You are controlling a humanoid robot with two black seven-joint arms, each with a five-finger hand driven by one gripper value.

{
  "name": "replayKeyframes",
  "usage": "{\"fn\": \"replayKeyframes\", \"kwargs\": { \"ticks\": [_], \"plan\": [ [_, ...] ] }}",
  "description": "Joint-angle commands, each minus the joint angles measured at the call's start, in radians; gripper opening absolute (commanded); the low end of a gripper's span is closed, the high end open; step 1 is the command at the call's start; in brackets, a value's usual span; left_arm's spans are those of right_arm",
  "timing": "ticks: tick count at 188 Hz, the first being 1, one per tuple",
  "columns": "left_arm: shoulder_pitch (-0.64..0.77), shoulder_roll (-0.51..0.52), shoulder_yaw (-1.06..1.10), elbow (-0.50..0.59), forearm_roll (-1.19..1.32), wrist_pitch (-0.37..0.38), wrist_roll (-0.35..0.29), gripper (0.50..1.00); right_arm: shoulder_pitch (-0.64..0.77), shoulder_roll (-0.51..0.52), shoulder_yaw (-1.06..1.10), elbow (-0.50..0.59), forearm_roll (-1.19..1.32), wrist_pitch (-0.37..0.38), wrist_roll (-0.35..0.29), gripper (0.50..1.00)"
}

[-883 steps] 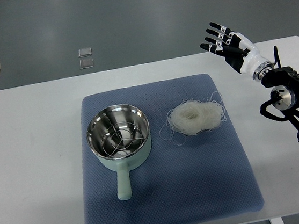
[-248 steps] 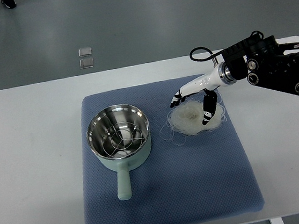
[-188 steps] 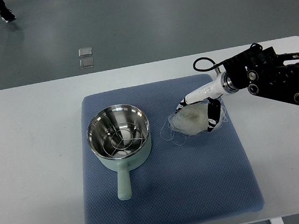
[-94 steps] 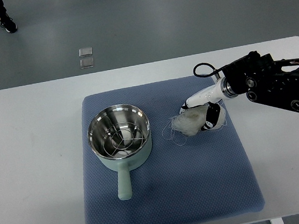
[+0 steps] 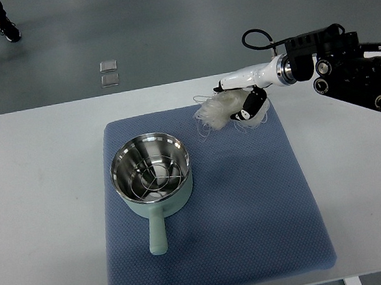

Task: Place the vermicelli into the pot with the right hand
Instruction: 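Lift the vermicelli with the right hand and carry it toward the pot, then lower the vermicelli into the steel pot and open the right hand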

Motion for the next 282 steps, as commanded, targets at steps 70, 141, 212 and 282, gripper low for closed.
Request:
{"fn": "replayKeyframes", "kwargs": {
  "ticks": [70,141,212,282],
  "plan": [
    [0.0,0.0,-0.002,-0.002,0.0,0.0,0.0,1.0,0.168,0.128,0.007,0.046,0.121,0.008,0.0,0.5],
    [0.0,0.0,-0.002,0.0,0.0,0.0,0.0,1.0,0.141,0.263,-0.053,0.034,0.115,0.028,0.003,0.5],
    [-0.008,0.0,0.0,0.0,0.0,0.001,0.0,1.0,0.116,0.269,-0.059,0.026,0.109,0.034,0.003,0.842],
    [-0.011,0.0,0.0,0.0,0.0,0.002,0.0,1.0,0.119,0.251,-0.045,0.02,0.116,0.034,0.002,0.879]
  ]
}}
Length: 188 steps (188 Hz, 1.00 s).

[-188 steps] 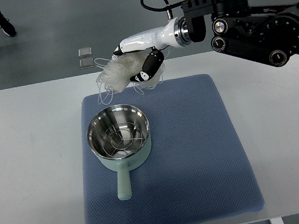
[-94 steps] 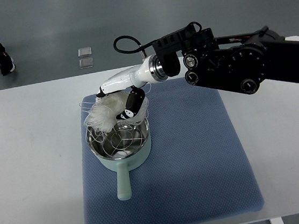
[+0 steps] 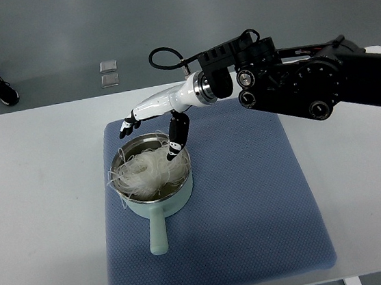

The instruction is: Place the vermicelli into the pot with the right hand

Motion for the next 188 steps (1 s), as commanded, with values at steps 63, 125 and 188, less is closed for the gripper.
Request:
{"fn": "replayKeyframes", "kwargs": {
  "ticks": [63,125,188],
  "plan": [
    [-0.004,0.0,0.0,0.0,0.0,-0.001,0.0,1.0,-0.065,-0.064,0.188,-0.127,0.105,-0.015,-0.002,0.891],
    [-0.004,0.0,0.0,0.0,0.0,-0.001,0.0,1.0,-0.297,-0.134,0.46,-0.2,0.336,-0.162,-0.003,0.893],
    [-0.003,0.0,-0.003,0.0,0.0,0.001,0.0,1.0,-0.512,-0.119,0.686,-0.194,0.654,-0.397,0.001,0.917]
  ]
}}
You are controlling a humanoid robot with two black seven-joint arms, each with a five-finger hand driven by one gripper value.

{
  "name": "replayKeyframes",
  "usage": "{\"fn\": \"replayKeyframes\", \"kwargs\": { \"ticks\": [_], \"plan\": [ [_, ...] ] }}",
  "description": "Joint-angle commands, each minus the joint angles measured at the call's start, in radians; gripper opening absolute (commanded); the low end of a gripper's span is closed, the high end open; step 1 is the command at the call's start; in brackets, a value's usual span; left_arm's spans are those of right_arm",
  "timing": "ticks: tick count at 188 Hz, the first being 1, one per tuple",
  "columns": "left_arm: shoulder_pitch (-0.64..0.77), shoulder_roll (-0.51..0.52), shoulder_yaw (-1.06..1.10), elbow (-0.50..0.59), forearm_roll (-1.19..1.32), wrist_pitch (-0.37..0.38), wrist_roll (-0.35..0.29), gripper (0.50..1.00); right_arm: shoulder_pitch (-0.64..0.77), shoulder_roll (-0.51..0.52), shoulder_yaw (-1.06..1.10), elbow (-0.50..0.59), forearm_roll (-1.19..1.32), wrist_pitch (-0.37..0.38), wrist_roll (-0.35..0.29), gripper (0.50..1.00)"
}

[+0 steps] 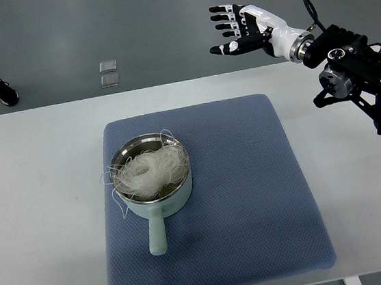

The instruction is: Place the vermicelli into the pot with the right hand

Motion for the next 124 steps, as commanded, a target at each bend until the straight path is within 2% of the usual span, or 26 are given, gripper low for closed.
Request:
{"fn": "replayKeyframes", "kwargs": {
  "ticks": [1,60,124],
  "plan": [
    [0.002,0.0,-0.001,0.0,0.0,-0.001,0.0,1.0,-0.062,0.021,0.072,0.008,0.046,-0.069,0.003,0.917],
    [0.009,0.0,-0.001,0.0,0.0,-0.001,0.0,1.0,-0.2,0.108,0.282,0.009,0.111,-0.112,0.003,0.921],
    [0.011,0.0,-0.001,0.002,0.0,-0.001,0.0,1.0,-0.244,0.136,0.299,0.009,0.112,-0.106,0.003,0.924]
  ]
}}
